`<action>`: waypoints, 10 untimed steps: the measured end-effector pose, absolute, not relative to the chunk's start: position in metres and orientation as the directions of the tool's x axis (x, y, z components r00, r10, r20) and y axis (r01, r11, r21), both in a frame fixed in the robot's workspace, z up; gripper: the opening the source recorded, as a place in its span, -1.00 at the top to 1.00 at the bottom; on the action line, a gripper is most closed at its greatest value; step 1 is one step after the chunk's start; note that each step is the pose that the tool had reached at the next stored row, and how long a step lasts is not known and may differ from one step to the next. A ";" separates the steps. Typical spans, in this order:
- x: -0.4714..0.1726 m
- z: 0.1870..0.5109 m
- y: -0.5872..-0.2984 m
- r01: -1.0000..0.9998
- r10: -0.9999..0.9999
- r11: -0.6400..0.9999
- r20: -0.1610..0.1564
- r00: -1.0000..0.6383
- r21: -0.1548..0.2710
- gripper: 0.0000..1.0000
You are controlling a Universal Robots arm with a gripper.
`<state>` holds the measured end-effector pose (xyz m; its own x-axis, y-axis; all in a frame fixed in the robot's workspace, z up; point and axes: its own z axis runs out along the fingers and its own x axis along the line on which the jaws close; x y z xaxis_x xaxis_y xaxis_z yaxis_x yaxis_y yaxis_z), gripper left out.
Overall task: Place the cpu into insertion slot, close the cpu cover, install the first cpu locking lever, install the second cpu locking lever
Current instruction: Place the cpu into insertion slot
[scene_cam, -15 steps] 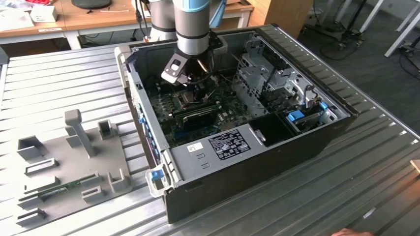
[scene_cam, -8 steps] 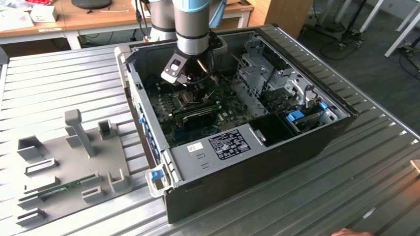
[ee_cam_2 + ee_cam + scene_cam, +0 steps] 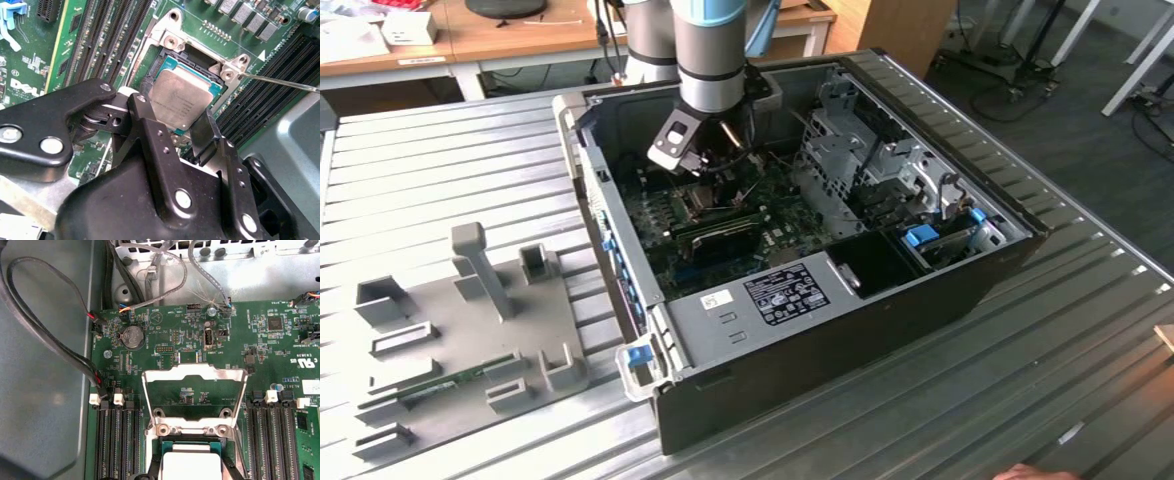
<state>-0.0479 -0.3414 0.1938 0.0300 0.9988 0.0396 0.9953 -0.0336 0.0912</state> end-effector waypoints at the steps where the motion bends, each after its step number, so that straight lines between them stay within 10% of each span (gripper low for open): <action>1: -0.048 0.194 -0.341 0.995 0.999 -0.033 0.040 0.030 0.091 -0.08; 10: -0.048 0.192 -0.342 0.995 0.999 -0.034 0.040 0.030 0.091 -0.08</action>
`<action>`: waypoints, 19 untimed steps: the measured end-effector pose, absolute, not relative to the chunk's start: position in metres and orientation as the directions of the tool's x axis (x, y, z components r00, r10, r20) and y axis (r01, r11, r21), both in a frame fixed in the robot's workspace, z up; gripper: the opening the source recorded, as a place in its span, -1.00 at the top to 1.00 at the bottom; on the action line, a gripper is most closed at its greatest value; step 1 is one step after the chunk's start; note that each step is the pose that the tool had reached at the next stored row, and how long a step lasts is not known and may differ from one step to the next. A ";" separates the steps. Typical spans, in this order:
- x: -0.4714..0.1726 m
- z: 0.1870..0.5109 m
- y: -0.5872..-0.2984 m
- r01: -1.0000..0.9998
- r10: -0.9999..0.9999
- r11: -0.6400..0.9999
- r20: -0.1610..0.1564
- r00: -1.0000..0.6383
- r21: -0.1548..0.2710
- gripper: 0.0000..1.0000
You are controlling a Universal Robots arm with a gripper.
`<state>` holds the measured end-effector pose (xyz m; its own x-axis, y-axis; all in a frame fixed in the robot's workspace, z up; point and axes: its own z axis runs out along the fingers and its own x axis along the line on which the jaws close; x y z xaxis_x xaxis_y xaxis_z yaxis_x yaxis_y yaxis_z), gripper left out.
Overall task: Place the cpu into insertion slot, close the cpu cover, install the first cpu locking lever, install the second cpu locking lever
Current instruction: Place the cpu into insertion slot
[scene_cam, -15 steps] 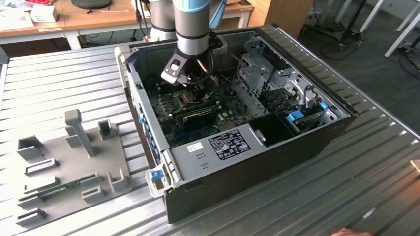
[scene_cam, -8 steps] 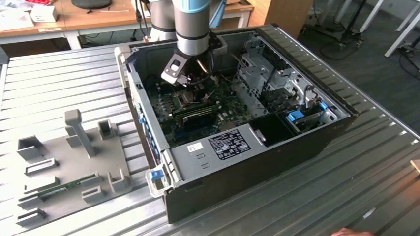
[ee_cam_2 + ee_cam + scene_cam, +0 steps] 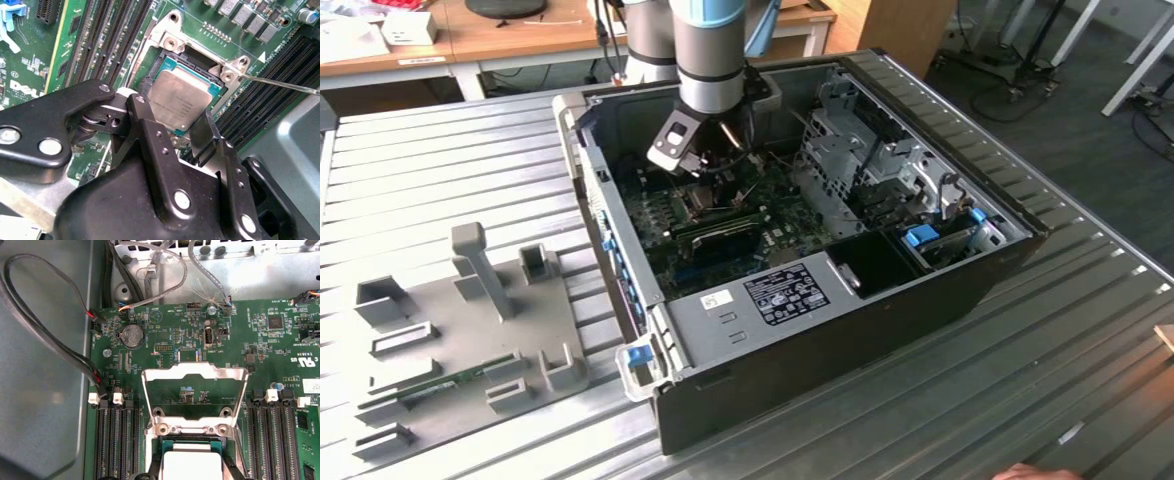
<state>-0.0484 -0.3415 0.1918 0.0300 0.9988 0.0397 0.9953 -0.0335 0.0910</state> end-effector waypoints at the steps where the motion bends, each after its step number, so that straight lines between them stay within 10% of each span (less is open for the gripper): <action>1: -0.048 0.192 -0.341 0.995 0.999 -0.034 0.040 0.030 0.091 -0.08; 19: -0.049 0.193 -0.341 0.995 0.999 -0.034 0.041 0.030 0.093 -0.08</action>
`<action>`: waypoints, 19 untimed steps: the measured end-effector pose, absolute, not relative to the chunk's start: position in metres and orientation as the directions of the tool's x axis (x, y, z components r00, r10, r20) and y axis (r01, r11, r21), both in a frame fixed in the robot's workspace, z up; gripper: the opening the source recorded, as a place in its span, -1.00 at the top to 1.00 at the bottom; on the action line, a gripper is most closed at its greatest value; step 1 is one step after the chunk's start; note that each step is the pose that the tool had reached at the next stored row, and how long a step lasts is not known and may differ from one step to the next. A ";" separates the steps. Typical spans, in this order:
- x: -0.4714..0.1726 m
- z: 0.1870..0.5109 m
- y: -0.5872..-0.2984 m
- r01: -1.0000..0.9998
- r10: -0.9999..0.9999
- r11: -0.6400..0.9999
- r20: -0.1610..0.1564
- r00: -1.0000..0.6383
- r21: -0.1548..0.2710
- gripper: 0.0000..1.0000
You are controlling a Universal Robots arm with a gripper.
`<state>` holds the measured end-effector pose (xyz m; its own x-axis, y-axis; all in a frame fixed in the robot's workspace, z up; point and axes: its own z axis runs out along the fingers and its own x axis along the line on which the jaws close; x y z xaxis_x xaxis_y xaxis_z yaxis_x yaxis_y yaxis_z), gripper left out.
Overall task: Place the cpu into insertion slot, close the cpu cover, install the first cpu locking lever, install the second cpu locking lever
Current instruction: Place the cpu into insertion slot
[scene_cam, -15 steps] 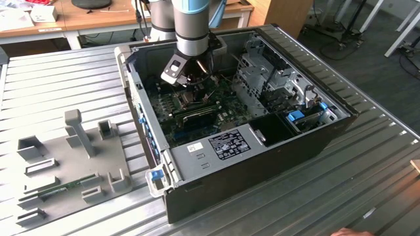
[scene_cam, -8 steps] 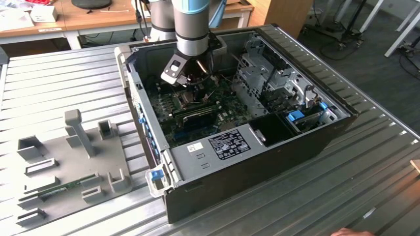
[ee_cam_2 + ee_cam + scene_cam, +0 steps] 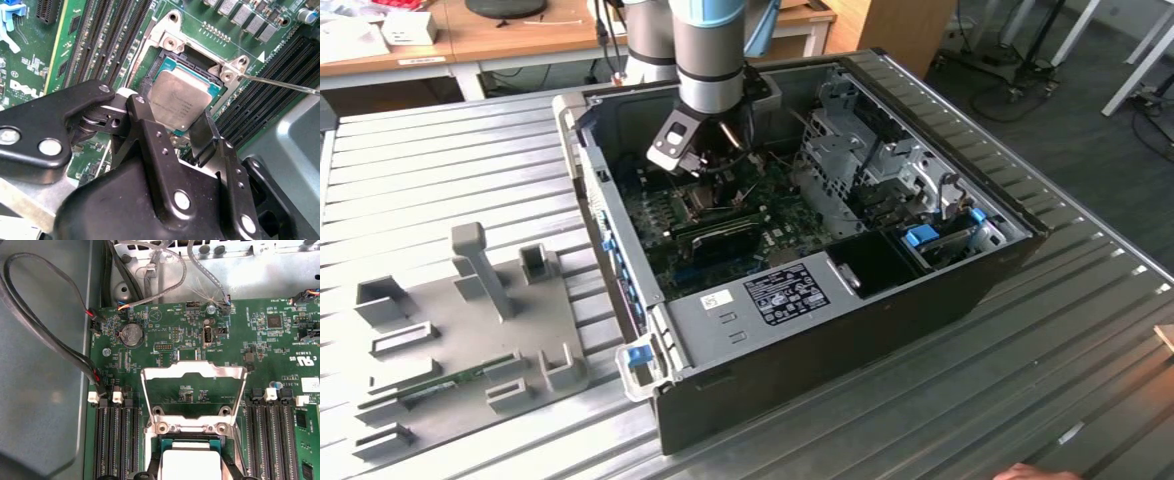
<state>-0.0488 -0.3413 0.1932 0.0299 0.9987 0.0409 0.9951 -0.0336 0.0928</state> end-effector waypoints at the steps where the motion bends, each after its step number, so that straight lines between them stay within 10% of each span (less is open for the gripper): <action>1: -0.049 0.193 -0.341 0.995 0.999 -0.034 0.041 0.030 0.093 -0.08; 19: -0.049 0.193 -0.342 0.996 0.999 -0.006 0.040 0.002 0.092 -0.08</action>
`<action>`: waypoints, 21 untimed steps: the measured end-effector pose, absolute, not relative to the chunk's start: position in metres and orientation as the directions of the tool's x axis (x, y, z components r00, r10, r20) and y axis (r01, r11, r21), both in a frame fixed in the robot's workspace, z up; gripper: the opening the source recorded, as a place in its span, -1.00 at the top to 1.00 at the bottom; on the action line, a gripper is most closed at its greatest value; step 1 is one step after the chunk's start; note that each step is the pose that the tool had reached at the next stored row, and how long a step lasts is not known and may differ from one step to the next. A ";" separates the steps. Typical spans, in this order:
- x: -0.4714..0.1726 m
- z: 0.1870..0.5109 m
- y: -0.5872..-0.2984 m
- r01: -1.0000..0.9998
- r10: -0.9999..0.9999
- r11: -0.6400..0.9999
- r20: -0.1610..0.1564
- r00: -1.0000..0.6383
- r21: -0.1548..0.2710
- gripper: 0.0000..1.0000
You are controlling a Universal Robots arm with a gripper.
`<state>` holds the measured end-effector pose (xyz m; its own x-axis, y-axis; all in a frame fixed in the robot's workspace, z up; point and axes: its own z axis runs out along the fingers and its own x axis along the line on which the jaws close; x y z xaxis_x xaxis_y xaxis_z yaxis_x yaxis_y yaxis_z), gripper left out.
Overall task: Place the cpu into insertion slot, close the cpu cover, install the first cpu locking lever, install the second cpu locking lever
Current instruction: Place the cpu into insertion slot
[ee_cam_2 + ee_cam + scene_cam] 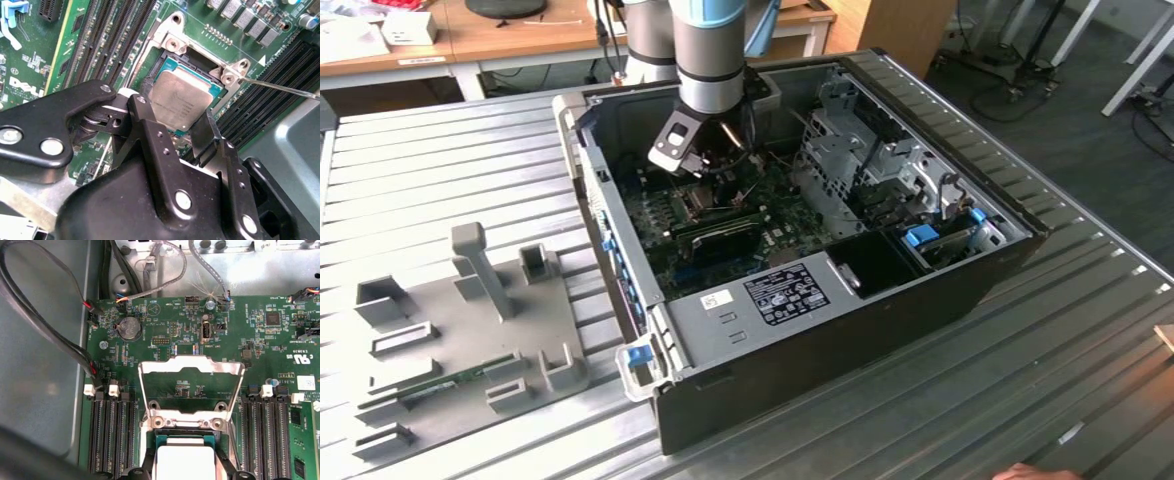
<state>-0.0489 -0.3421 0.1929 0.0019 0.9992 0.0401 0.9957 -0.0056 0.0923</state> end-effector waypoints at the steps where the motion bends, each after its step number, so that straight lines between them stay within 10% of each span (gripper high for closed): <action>1: -0.049 0.193 -0.342 0.996 0.999 -0.006 0.040 0.002 0.092 -0.08; 21: -0.049 0.189 -0.342 0.996 0.999 -0.016 0.040 0.012 0.092 -0.08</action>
